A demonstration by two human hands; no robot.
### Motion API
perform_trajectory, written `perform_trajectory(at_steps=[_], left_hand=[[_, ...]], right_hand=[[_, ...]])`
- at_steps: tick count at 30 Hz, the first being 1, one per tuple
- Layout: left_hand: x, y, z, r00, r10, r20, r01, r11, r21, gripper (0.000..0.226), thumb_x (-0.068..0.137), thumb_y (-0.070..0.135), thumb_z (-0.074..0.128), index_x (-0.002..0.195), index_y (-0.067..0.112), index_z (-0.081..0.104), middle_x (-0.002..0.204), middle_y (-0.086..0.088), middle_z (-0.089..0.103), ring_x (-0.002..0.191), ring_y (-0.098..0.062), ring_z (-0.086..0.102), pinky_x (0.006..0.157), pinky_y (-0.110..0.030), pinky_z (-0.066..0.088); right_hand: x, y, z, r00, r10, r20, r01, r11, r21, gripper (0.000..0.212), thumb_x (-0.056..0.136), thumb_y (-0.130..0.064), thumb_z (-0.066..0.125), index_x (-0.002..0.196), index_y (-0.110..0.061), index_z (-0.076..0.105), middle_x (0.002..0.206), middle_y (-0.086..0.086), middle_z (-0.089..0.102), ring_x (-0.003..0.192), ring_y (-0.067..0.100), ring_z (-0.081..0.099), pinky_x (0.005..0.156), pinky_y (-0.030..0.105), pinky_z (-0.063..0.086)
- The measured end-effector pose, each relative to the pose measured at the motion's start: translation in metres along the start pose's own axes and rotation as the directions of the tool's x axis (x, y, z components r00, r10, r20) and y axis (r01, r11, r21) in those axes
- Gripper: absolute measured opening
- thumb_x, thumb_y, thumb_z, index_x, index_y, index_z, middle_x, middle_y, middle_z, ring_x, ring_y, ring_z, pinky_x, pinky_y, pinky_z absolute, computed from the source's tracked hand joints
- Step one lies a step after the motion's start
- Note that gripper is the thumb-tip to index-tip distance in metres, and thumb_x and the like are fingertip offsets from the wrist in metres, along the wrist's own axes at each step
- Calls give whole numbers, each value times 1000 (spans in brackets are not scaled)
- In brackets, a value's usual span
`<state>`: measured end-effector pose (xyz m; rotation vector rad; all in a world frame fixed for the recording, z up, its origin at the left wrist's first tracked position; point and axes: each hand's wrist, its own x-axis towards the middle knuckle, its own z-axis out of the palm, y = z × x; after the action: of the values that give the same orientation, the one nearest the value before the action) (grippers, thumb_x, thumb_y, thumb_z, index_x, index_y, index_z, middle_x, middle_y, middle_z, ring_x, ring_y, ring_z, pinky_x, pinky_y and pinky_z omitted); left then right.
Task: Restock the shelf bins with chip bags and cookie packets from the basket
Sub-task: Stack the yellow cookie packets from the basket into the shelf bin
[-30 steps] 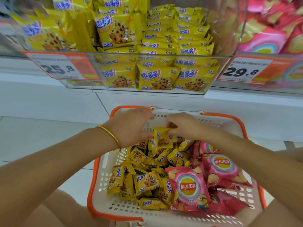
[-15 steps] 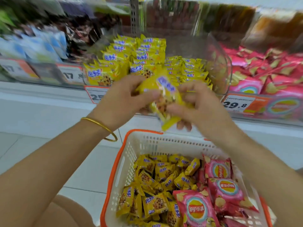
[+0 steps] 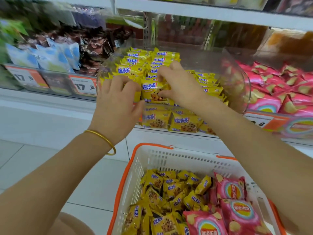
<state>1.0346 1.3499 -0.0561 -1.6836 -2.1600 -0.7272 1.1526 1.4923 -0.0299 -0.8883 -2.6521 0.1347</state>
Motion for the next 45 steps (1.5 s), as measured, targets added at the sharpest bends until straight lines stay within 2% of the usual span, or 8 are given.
perform_trajectory(at_steps=[5, 10, 13, 16, 23, 31, 38, 45], left_hand=[[-8, 10, -8, 995, 25, -94, -27, 1000, -15, 30, 83, 25, 50, 103, 5, 61, 111, -18, 54, 100, -39, 49, 86, -43, 37], [-38, 25, -6, 988, 157, 8, -154, 978, -139, 24, 85, 18, 48, 100, 6, 62, 103, -13, 56, 97, -33, 51, 85, -34, 36], [-62, 21, 14, 911, 226, 344, -200, 974, -111, 32, 82, 29, 43, 98, 13, 65, 101, -7, 60, 95, -30, 55, 78, -39, 49], [-71, 16, 28, 823, 184, 538, -184, 981, -54, 19, 87, 22, 55, 99, 14, 67, 101, -5, 62, 94, -28, 55, 71, -41, 52], [-63, 15, 53, 748, 123, 652, -184, 983, 26, 31, 94, 35, 36, 120, 28, 51, 122, 8, 47, 115, -13, 40, 92, -35, 44], [-60, 8, 66, 645, 64, 761, -109, 994, 10, 30, 97, 36, 36, 124, 30, 47, 125, 9, 44, 115, -11, 40, 95, -33, 43], [-60, 22, 65, 558, 80, 826, 4, 995, -99, 44, 94, 40, 47, 134, 23, 39, 131, 3, 49, 115, -15, 51, 96, -31, 42], [-28, 38, 20, 844, 158, 512, 179, 818, -547, 34, 83, 35, 68, 98, 5, 61, 67, -5, 53, 58, -10, 49, 57, -23, 41]], right_hand=[[-10, 2, -7, 999, -28, 34, 27, 999, 39, 38, 85, -27, 69, 117, -19, 53, 112, 4, 37, 92, 27, 54, 83, 42, 48], [-91, 1, -23, 939, 2, -344, 83, 969, 233, 20, 85, -16, 62, 105, -18, 59, 96, 0, 52, 69, 14, 55, 69, 25, 48], [-137, 6, 34, 993, 118, 1, -105, 884, 456, 9, 90, -13, 58, 97, -19, 61, 79, -8, 58, 65, 9, 57, 63, 27, 49], [-150, 36, 141, 868, 155, 471, -252, 956, 149, 17, 95, -14, 48, 107, -16, 61, 94, -3, 63, 80, 13, 59, 75, 35, 52], [-188, 74, 292, 608, 213, 765, -147, 977, -156, 55, 87, 0, 56, 137, -9, 36, 129, 14, 47, 116, 31, 47, 84, 41, 46], [-196, 85, 285, 703, 160, 693, -17, 978, -209, 31, 87, -19, 65, 115, -16, 53, 123, 7, 49, 115, 28, 47, 95, 42, 42], [-163, 35, 150, 815, 55, 577, -428, 729, 534, 34, 88, -31, 64, 119, -25, 53, 107, -14, 53, 102, 4, 51, 89, 21, 41], [-153, -2, 42, 958, 180, 223, -283, 464, 839, 39, 73, -18, 80, 99, -35, 55, 99, -4, 67, 93, 9, 64, 83, 33, 51]])
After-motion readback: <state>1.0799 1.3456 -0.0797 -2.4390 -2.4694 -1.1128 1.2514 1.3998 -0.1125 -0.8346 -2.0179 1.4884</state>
